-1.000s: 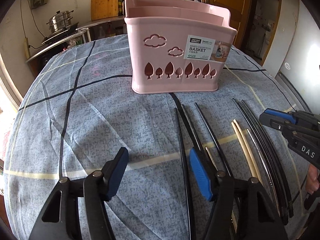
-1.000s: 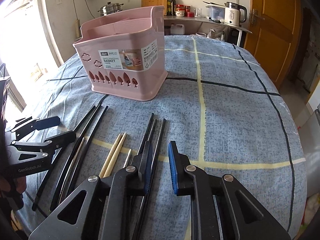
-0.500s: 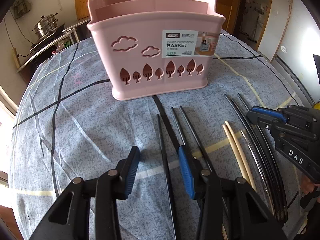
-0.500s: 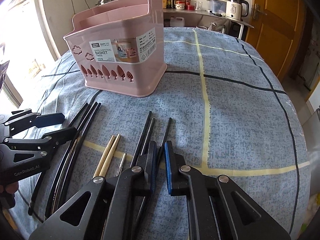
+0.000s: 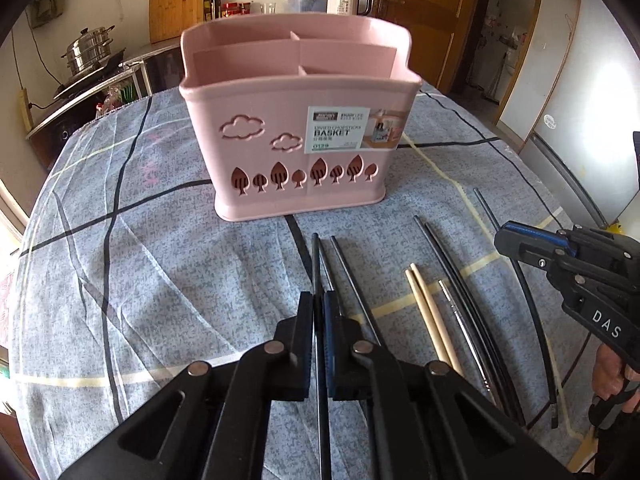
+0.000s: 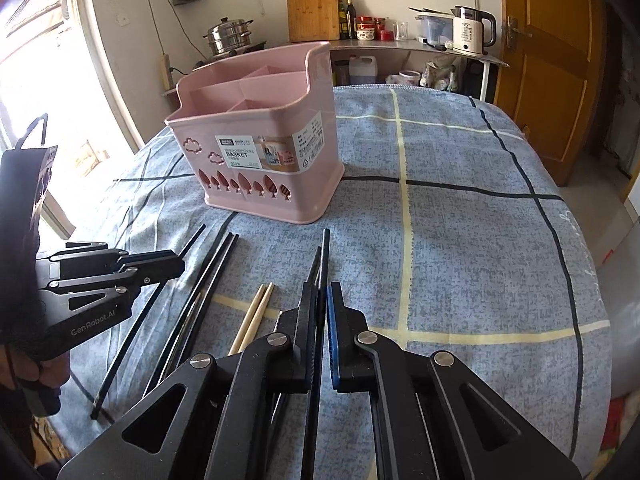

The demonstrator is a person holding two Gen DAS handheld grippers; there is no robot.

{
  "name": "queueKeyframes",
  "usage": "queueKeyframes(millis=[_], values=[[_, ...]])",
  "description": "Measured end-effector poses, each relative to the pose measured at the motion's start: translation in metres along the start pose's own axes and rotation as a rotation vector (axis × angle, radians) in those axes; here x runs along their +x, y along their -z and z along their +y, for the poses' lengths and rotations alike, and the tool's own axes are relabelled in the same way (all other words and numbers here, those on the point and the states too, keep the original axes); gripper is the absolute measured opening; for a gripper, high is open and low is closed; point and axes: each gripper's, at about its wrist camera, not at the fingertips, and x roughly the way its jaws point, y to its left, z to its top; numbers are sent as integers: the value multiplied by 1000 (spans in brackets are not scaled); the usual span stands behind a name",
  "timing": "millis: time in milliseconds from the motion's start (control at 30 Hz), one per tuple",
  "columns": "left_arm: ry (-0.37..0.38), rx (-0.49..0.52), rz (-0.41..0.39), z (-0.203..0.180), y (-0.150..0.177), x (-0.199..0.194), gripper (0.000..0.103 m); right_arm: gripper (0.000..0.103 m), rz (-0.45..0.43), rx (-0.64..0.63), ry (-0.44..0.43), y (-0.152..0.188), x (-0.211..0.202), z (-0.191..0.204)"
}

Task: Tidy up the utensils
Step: 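Close the left tool on a black chopstick while the right tool grasps another, then lift the left tool's chopstick into the pink basket while the right tool inserts its own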

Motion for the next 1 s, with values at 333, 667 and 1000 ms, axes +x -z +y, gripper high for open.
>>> queueKeyframes(millis=[333,667,1000], values=[[33,11,-186,4,-15,-84,5,5,-117,-19,-46,-16,-49,8],[48,15,-313,10,-26,-135,5,5,-222,-37,-81,-31,-93,12],[59,-15,-358,24,-46,-150,5,5,-299,-65,-80,-60,-117,15]])
